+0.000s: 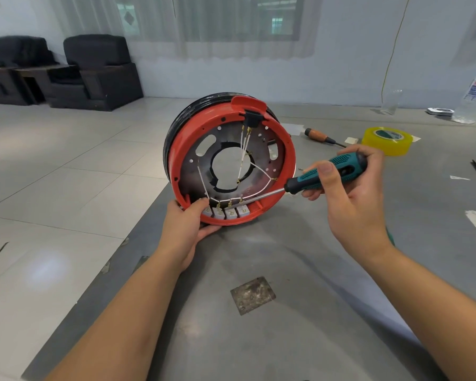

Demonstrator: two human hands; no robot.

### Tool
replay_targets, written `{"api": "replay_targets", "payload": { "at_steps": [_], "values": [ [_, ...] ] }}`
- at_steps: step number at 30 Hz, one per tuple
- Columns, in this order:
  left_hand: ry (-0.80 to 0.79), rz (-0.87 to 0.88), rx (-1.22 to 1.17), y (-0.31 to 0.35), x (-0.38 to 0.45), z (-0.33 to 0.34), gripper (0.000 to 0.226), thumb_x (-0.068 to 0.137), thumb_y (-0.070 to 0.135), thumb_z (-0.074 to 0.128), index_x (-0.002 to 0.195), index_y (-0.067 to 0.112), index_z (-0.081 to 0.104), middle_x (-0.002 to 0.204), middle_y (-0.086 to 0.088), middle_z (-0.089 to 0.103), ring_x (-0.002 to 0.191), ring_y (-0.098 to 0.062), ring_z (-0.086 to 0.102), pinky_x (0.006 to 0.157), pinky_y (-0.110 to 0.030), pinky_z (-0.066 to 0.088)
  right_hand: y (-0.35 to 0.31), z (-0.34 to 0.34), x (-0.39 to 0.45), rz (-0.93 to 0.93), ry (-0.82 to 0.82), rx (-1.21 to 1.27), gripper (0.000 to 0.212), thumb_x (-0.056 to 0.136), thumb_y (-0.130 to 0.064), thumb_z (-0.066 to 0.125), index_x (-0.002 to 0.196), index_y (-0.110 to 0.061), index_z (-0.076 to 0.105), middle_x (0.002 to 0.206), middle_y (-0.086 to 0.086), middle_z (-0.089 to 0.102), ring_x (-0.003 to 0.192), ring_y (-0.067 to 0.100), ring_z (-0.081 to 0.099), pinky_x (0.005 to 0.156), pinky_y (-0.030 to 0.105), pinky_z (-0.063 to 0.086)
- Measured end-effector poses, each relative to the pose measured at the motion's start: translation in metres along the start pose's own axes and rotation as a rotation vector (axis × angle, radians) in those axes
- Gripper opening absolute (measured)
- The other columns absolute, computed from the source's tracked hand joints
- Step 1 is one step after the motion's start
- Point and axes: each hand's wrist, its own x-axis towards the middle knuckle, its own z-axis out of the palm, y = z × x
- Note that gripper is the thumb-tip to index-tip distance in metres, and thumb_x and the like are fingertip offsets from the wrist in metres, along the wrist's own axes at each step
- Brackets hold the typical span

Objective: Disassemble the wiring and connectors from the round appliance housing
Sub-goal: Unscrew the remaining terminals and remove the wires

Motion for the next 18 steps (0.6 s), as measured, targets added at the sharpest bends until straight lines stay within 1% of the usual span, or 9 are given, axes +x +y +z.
{"api": "replay_targets", "payload": {
  "at_steps": [2, 3, 7, 10, 12, 13, 15, 16, 18],
  "values": [
    [0.000, -0.003, -0.004, 0.000, 0.000, -0.001, 0.036, 0.104, 0.011, 0.062, 0.138, 0.016, 0.053, 0.128, -0.013, 0.072, 0.106, -0.029, 0.077, 0.077, -0.042, 0.066, 0.000, 0.001, -0.001, 0.005, -0.010, 0.008, 0.026, 0.097, -0.042, 0.064, 0.110, -0.044, 0.042, 0.113, 0.015, 0.058, 0.082, 0.026, 0.076, 0.068, 0.034, 0.063],
    [0.002, -0.003, -0.007, 0.000, 0.000, -0.001, 0.035, 0.104, 0.011, 0.061, 0.137, 0.017, 0.053, 0.127, -0.012, 0.073, 0.105, -0.029, 0.077, 0.076, -0.042, 0.066, 0.000, 0.002, -0.001, 0.009, -0.013, 0.005, 0.026, 0.097, -0.044, 0.064, 0.110, -0.044, 0.042, 0.113, 0.012, 0.059, 0.081, 0.026, 0.076, 0.068, 0.034, 0.063],
    [-0.006, 0.001, -0.007, -0.001, 0.000, -0.001, 0.034, 0.104, 0.011, 0.061, 0.137, 0.019, 0.054, 0.126, -0.011, 0.074, 0.105, -0.028, 0.078, 0.075, -0.041, 0.066, -0.002, 0.005, -0.002, 0.014, -0.019, -0.013, 0.025, 0.097, -0.044, 0.063, 0.110, -0.046, 0.041, 0.101, -0.022, 0.061, 0.082, 0.024, 0.076, 0.067, 0.035, 0.064],
    [-0.004, 0.013, 0.012, -0.001, -0.002, -0.001, 0.033, 0.104, 0.011, 0.061, 0.135, 0.020, 0.055, 0.126, -0.010, 0.074, 0.105, -0.027, 0.077, 0.074, -0.040, 0.066, -0.004, 0.007, -0.003, -0.010, -0.021, -0.023, 0.026, 0.098, -0.042, 0.063, 0.111, -0.046, 0.041, 0.100, -0.030, 0.060, 0.084, 0.023, 0.076, 0.066, 0.037, 0.064],
    [-0.003, 0.013, 0.015, -0.001, -0.002, -0.001, 0.033, 0.104, 0.011, 0.061, 0.135, 0.020, 0.055, 0.126, -0.010, 0.074, 0.105, -0.027, 0.077, 0.074, -0.040, 0.066, -0.006, 0.007, -0.003, -0.021, -0.016, -0.019, 0.026, 0.096, -0.047, 0.062, 0.110, -0.047, 0.041, 0.103, -0.025, 0.061, 0.083, 0.022, 0.076, 0.066, 0.036, 0.064],
    [-0.003, 0.013, 0.014, -0.001, -0.002, -0.001, 0.033, 0.104, 0.011, 0.061, 0.135, 0.020, 0.055, 0.125, -0.010, 0.074, 0.104, -0.027, 0.078, 0.073, -0.039, 0.066, -0.007, 0.007, -0.003, -0.022, -0.011, -0.013, 0.026, 0.095, -0.049, 0.062, 0.110, -0.048, 0.041, 0.107, -0.017, 0.063, 0.083, 0.023, 0.076, 0.066, 0.035, 0.064],
    [-0.001, 0.013, 0.008, -0.001, -0.002, -0.001, 0.031, 0.104, 0.010, 0.060, 0.133, 0.022, 0.055, 0.125, -0.010, 0.074, 0.102, -0.027, 0.078, 0.072, -0.038, 0.066, -0.009, 0.005, -0.002, -0.024, -0.005, 0.002, 0.024, 0.097, -0.045, 0.063, 0.108, -0.049, 0.042, 0.114, 0.010, 0.061, 0.082, 0.025, 0.076, 0.066, 0.034, 0.063],
    [0.001, 0.013, 0.006, -0.001, -0.002, 0.000, 0.031, 0.105, 0.010, 0.060, 0.133, 0.022, 0.055, 0.125, -0.010, 0.074, 0.102, -0.027, 0.078, 0.072, -0.038, 0.066, -0.010, 0.005, -0.001, -0.024, -0.003, 0.007, 0.024, 0.098, -0.042, 0.063, 0.108, -0.050, 0.043, 0.114, 0.016, 0.059, 0.084, 0.025, 0.075, 0.065, 0.033, 0.063],
    [0.004, 0.011, 0.008, -0.001, -0.002, 0.000, 0.032, 0.104, 0.011, 0.060, 0.134, 0.022, 0.054, 0.126, -0.010, 0.073, 0.104, -0.028, 0.078, 0.073, -0.039, 0.066, -0.010, 0.005, 0.000, -0.020, -0.002, 0.006, 0.025, 0.099, -0.038, 0.063, 0.108, -0.049, 0.043, 0.113, 0.014, 0.057, 0.086, 0.025, 0.075, 0.065, 0.031, 0.062]
  ]
}}
